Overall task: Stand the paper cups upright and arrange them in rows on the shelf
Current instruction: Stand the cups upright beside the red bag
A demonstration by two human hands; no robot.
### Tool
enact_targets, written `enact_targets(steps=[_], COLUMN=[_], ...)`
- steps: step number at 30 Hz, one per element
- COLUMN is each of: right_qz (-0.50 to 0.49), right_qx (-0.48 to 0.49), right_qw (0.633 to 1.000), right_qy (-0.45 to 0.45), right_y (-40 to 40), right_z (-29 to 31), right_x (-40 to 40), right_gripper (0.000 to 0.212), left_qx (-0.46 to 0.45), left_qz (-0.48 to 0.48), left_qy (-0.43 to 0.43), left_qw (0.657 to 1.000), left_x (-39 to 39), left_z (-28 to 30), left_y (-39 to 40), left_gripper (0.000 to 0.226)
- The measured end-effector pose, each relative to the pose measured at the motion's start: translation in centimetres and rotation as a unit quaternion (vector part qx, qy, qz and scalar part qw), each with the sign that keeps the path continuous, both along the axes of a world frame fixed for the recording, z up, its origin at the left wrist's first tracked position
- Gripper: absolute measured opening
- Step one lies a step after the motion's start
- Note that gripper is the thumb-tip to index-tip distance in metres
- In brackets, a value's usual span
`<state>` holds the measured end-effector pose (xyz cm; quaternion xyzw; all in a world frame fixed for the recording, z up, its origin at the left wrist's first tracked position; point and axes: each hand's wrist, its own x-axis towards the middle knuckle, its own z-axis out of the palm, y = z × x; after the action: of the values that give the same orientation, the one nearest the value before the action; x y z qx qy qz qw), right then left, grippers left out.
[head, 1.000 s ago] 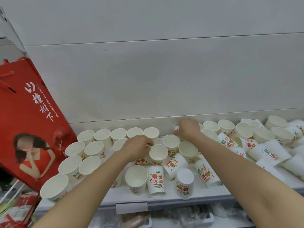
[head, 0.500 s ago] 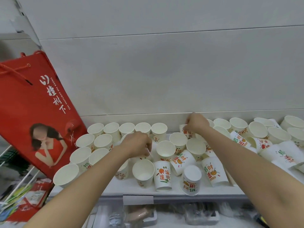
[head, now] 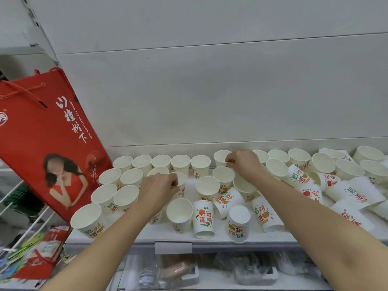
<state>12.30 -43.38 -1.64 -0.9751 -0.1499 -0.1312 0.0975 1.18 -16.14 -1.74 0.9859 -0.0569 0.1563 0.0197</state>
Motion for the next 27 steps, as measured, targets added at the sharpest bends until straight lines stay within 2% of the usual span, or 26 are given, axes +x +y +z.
enact_targets(steps=[4, 8, 10, 12, 14, 16, 19, 22, 27], right_qz=[0.008, -0.010, -0.008, 0.019, 0.069, 0.097, 0.099, 0.100, 0.075], right_qx=[-0.019, 0.045, 0.101, 0.129, 0.115, 0.094, 0.066, 0.024, 0.002], right_qw=[1.000, 0.998, 0.994, 0.991, 0.990, 0.988, 0.990, 0.993, 0.997], right_qy=[0.020, 0.039, 0.031, 0.028, 0.050, 0.078, 0.078, 0.065, 0.031], right_y=[0.2, -0.4, -0.9, -1.3, -1.5, -1.4, -0.9, -0.5, 0.1], right_z=[-0.4, 0.4, 1.0, 1.5, 1.9, 2.3, 2.4, 1.6, 0.4], right_x=[0.0, -0.8, -1.6, -3.0, -4.6, -5.8, -6.2, -5.9, -5.7], right_gripper=[0.017, 0.029, 0.026, 0.018, 0.010, 0.009, 0.012, 0.011, 0.011], left_qx=[-0.039, -0.116, -0.123, -0.102, -0.082, -0.024, 0.063, 0.095, 0.108], left_qz=[0.017, 0.020, 0.023, 0.013, -0.057, -0.143, -0.201, -0.202, -0.167], left_qy=[0.041, 0.085, 0.093, 0.064, 0.057, 0.105, 0.145, 0.119, 0.049], left_qw=[0.998, 0.989, 0.988, 0.993, 0.993, 0.984, 0.967, 0.968, 0.979], left_x=[0.4, 0.4, 0.4, 0.5, 0.7, 1.0, 1.8, 2.2, 2.4], left_z=[-0.5, -0.9, -0.6, 0.3, 1.5, 2.5, 2.8, 2.6, 2.1], left_y=[0.1, 0.2, 0.0, -0.5, -1.7, -3.1, -4.7, -5.1, -4.5], left_gripper=[0.014, 0.011, 0.019, 0.029, 0.028, 0.029, 0.023, 0.010, 0.017])
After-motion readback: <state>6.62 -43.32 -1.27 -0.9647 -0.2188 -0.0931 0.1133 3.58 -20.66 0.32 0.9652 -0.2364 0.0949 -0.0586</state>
